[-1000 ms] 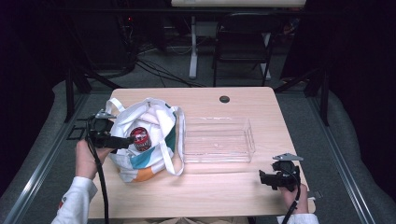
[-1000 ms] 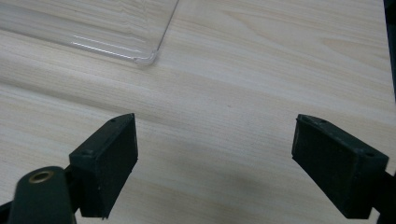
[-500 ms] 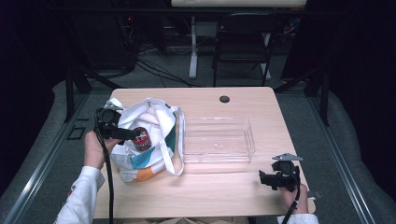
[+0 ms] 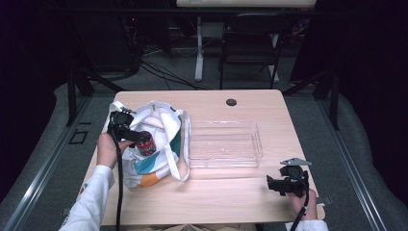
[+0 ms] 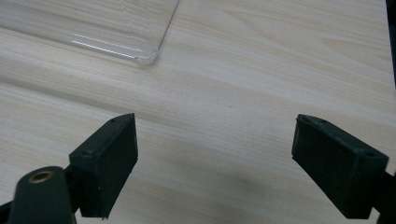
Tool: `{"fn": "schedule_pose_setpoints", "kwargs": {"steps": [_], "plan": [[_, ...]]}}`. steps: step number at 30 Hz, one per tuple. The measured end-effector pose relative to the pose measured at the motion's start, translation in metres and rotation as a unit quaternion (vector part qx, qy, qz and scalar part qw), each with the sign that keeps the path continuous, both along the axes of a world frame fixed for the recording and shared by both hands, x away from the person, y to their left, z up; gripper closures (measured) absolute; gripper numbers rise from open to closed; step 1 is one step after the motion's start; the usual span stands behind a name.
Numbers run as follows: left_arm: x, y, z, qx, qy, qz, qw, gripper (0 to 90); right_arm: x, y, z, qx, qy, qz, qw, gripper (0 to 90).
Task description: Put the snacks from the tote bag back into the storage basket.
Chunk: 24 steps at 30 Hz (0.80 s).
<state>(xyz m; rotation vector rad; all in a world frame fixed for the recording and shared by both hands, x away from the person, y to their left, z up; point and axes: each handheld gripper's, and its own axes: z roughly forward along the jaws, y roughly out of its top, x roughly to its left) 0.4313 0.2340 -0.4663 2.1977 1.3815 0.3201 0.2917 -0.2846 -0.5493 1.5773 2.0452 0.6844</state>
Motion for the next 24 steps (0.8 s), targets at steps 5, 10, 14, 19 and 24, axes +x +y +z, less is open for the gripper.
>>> {"fn": "schedule_pose_setpoints", "kwargs": {"steps": [5, 10, 14, 19, 24], "plan": [[0.005, -0.003, -0.01, 0.007, 0.014, -0.002, 0.9999, 0.6, 0.0, 0.0, 0.0, 0.0, 0.001, 0.001, 1.0, 13.9], [0.009, -0.004, -0.017, 0.022, 0.028, -0.002, 0.9994, 1.7, 0.0, 0.0, 0.0, 0.0, 0.001, 0.002, 1.0, 13.9], [0.011, -0.006, -0.022, 0.034, 0.033, -0.006, 0.9989, 2.8, 0.0, 0.0, 0.0, 0.0, 0.001, 0.002, 1.0, 13.9], [0.012, -0.008, -0.024, 0.032, 0.039, -0.001, 0.9987, 7.9, 0.0, 0.0, 0.0, 0.0, 0.0, 0.002, 1.0, 14.0], [0.013, -0.009, -0.026, 0.039, 0.044, -0.001, 0.9983, 13.4, -0.001, 0.0, 0.0, -0.001, 0.0, -0.001, 1.0, 13.9]]}}
